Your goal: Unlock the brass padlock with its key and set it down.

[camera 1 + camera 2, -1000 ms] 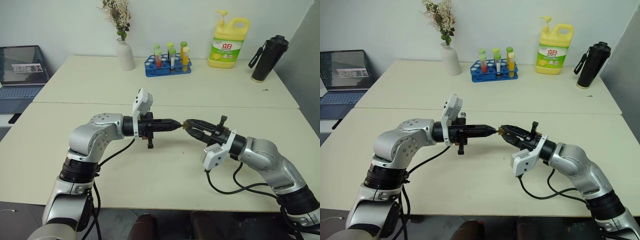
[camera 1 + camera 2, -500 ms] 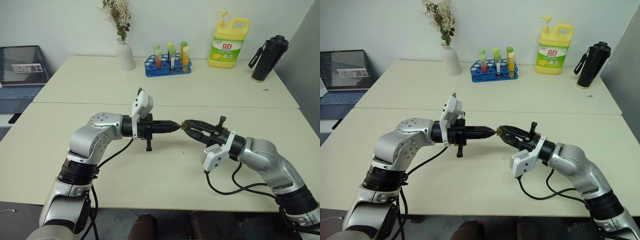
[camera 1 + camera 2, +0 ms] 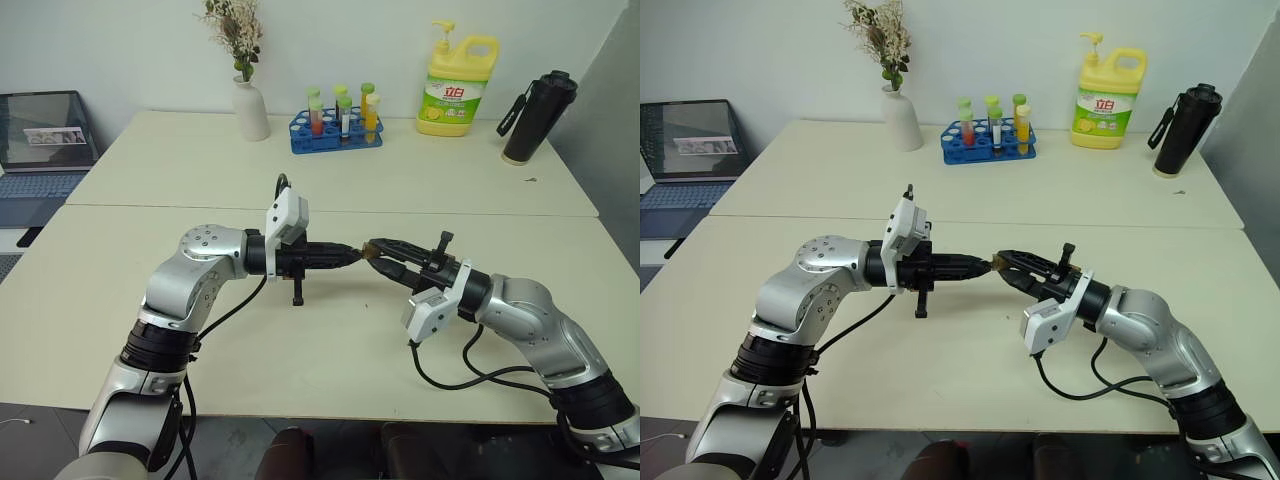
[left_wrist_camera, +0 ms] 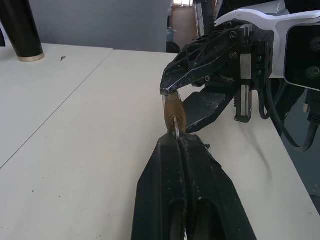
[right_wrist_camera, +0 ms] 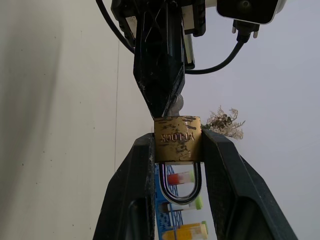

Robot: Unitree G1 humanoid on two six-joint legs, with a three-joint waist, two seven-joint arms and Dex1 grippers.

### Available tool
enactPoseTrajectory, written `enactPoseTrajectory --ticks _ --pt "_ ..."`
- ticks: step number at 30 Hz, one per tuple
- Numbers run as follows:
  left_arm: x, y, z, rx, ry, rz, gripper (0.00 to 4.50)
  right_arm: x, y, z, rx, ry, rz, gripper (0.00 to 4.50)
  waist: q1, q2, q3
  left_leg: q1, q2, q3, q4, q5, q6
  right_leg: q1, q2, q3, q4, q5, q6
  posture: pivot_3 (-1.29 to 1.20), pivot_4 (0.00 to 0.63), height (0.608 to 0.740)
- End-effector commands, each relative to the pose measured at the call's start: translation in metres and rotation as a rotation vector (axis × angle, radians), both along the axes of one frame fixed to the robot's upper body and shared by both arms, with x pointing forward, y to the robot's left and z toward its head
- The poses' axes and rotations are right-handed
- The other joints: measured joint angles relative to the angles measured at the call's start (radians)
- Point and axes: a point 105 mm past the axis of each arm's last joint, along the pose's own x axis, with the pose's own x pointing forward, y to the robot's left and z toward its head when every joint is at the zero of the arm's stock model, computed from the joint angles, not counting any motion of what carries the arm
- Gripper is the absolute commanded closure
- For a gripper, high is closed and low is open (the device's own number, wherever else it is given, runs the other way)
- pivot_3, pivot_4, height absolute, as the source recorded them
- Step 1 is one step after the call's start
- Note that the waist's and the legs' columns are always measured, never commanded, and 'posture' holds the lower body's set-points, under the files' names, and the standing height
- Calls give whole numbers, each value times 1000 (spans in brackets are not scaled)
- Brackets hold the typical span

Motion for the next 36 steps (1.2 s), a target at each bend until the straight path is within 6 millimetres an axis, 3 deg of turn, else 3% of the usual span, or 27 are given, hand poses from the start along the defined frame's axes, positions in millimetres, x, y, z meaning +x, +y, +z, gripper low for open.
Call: enactPoseTrajectory --ticks 1,3,8,19,36 --pt "1 7 2 -31 37 15 4500 -5 0 17 35 -53 32 3560 0 0 0 0 0 0 0 0 0 0 0 0 0 0 0 0 150 740" --pt "0 7 3 -42 85 2 4500 -5 0 16 34 -52 32 3560 0 0 0 0 0 0 0 0 0 0 0 0 0 0 0 0 150 740" --pt "4 8 6 -51 75 26 3089 -5 0 16 34 -48 32 3560 0 0 0 0 0 0 0 0 1 0 0 0 0 0 0 0 150 740" --pt "-7 11 22 -120 225 -36 3084 -6 0 14 30 -37 31 3560 0 0 0 0 0 0 0 0 0 0 0 0 0 0 0 0 150 740" --pt "-3 -1 16 -88 192 -26 3084 -7 1 16 38 -33 36 3560 0 0 0 0 0 0 0 0 0 0 0 0 0 0 0 0 150 740"
